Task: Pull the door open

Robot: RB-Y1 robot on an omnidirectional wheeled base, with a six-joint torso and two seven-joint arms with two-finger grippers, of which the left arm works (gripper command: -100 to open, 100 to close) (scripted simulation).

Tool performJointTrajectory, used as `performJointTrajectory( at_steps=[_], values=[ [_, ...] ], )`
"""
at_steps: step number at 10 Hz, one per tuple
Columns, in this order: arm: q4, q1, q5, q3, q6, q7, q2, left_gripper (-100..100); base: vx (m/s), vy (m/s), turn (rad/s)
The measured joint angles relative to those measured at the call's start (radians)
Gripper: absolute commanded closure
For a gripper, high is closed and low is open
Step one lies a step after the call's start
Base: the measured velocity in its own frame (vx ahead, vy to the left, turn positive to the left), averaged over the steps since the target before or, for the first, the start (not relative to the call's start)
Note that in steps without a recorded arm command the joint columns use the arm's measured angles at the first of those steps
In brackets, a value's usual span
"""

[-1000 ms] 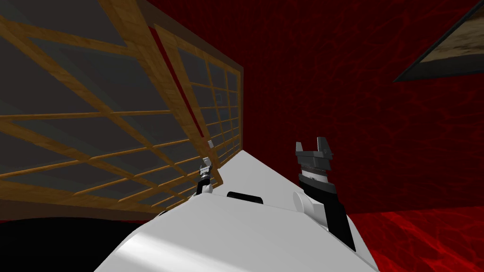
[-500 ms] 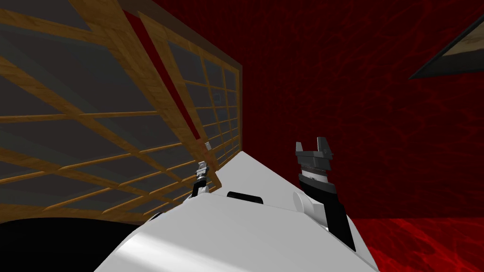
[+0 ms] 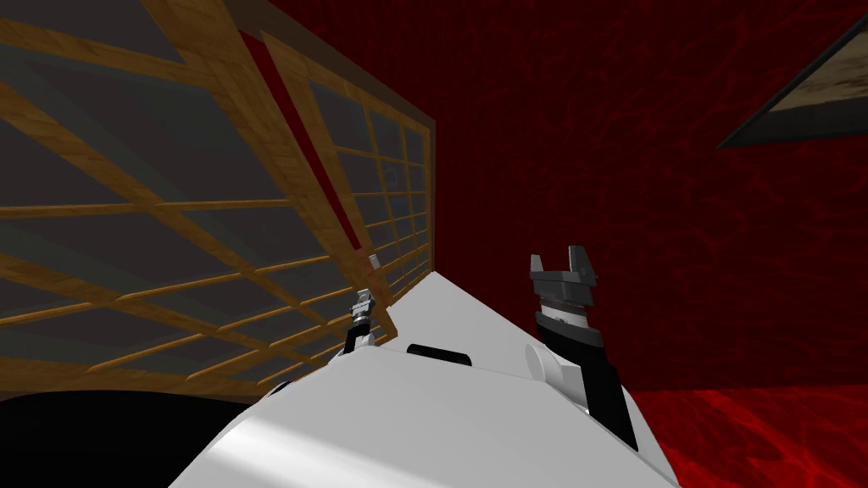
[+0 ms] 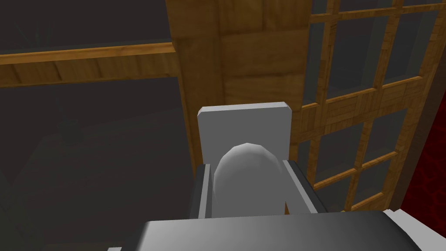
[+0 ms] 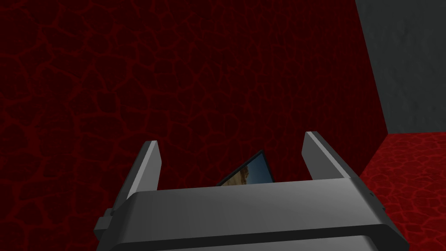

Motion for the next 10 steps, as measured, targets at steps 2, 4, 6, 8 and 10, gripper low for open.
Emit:
performJointTrajectory(
  at_steps=[2, 4, 6, 8, 10],
  values=[
    [-0.025, 0.006, -0.009, -0.015, 0.009, 0.009, 0.007, 100, -0.192, 0.014, -0.067],
    [-0.011, -0.003, -0.023, -0.038, 0.006, 0.031, 0.012, 100, -0.2, 0.002, -0.067],
    [-0.03, 0.006, -0.035, -0.059, 0.016, 0.039, 0.01, 100, -0.218, 0.003, -0.061],
    [-0.043, 0.011, -0.051, -0.086, 0.022, 0.061, 0.017, 100, -0.226, -0.01, -0.063],
    [-0.041, 0.006, -0.064, -0.107, 0.021, 0.078, 0.023, 100, -0.174, -0.023, -0.04]
  ],
)
